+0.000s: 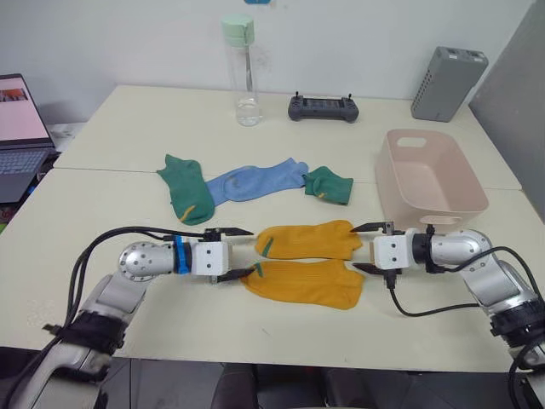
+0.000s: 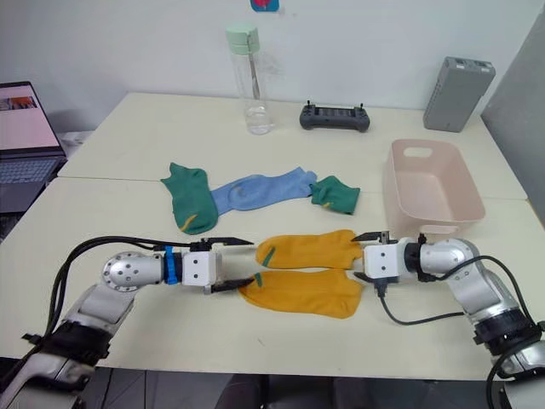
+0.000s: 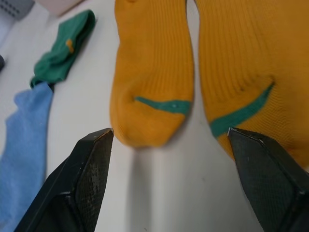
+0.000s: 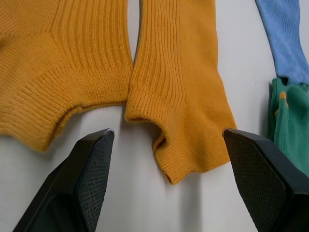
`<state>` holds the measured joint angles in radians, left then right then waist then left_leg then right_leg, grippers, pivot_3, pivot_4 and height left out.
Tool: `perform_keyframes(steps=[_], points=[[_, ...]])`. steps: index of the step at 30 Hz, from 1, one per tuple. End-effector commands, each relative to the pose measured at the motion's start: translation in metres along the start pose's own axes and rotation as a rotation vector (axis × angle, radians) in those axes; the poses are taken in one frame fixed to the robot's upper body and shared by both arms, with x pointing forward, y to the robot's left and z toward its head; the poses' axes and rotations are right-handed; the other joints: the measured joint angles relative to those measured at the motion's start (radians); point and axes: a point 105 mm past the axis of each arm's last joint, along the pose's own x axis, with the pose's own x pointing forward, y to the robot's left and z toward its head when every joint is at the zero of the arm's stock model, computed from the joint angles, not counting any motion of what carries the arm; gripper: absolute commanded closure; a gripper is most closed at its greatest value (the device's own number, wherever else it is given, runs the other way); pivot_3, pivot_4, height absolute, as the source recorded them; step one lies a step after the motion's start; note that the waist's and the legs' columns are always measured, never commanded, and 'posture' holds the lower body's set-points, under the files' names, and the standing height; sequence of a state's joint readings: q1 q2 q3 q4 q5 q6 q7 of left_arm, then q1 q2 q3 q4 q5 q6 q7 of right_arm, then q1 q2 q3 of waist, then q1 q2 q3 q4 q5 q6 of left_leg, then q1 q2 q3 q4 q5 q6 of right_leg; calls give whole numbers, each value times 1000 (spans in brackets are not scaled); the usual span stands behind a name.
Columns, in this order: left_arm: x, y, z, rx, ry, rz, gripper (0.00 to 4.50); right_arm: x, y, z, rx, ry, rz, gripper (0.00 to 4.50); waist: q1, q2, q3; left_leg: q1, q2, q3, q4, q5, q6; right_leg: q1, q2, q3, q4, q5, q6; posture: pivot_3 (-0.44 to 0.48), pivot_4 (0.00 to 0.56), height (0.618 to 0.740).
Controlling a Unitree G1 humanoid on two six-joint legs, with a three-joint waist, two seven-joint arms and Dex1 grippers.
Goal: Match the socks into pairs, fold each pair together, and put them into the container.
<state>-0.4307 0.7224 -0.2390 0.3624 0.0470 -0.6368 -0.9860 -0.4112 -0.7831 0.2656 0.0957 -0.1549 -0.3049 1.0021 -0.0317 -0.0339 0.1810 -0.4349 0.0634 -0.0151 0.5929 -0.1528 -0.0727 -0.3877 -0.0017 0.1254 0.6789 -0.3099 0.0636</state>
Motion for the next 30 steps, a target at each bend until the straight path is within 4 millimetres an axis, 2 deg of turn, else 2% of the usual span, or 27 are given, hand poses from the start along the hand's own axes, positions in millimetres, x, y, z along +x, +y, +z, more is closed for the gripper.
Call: perform_keyframes(steps=[1,4,10,14,16,19,23,29,30], points=[[0,0,-3,32,-13,-3,573,-3,-2,2,-49,-2,0,651,0,0,0,0,0,0,0,0,0,0,0,0,0,0,0,0,150,740],[-8,9,-1,-19,-38,23,573,-3,-2,4,-51,-16,-9,651,-2,0,0,0,0,0,0,0,0,0,0,0,1,0,1,0,150,740],[-24,13,-2,-122,-70,21,573,0,-4,8,-36,-37,-28,651,-3,0,0,1,1,0,1,0,0,1,1,0,2,1,1,0,150,740],[-27,13,-15,-65,-8,11,573,0,-4,9,-38,-42,-27,651,-1,0,0,1,1,-1,1,0,0,1,1,0,2,1,1,0,150,740],[-21,13,-19,-8,12,8,573,1,-4,10,-41,-48,-25,651,-1,0,0,1,1,-1,1,0,0,1,1,0,2,1,1,0,150,740],[-5,16,-13,24,-27,24,573,3,-5,12,-50,-54,-24,651,1,0,0,1,0,-1,2,0,0,2,1,0,2,1,2,0,150,740],[9,9,-5,58,-81,-5,573,3,-6,12,-52,-53,-27,651,1,0,0,1,0,-1,3,0,0,2,1,0,2,2,3,0,150,740],[20,5,-2,91,-105,-22,573,5,-8,13,-32,-68,-37,651,1,0,0,1,0,-1,3,0,0,3,1,0,2,2,3,0,150,740],[21,6,-2,92,-107,-20,573,5,-9,14,-18,-79,-40,820,1,0,0,1,0,-1,4,0,0,3,1,0,2,2,3,0,150,740]])
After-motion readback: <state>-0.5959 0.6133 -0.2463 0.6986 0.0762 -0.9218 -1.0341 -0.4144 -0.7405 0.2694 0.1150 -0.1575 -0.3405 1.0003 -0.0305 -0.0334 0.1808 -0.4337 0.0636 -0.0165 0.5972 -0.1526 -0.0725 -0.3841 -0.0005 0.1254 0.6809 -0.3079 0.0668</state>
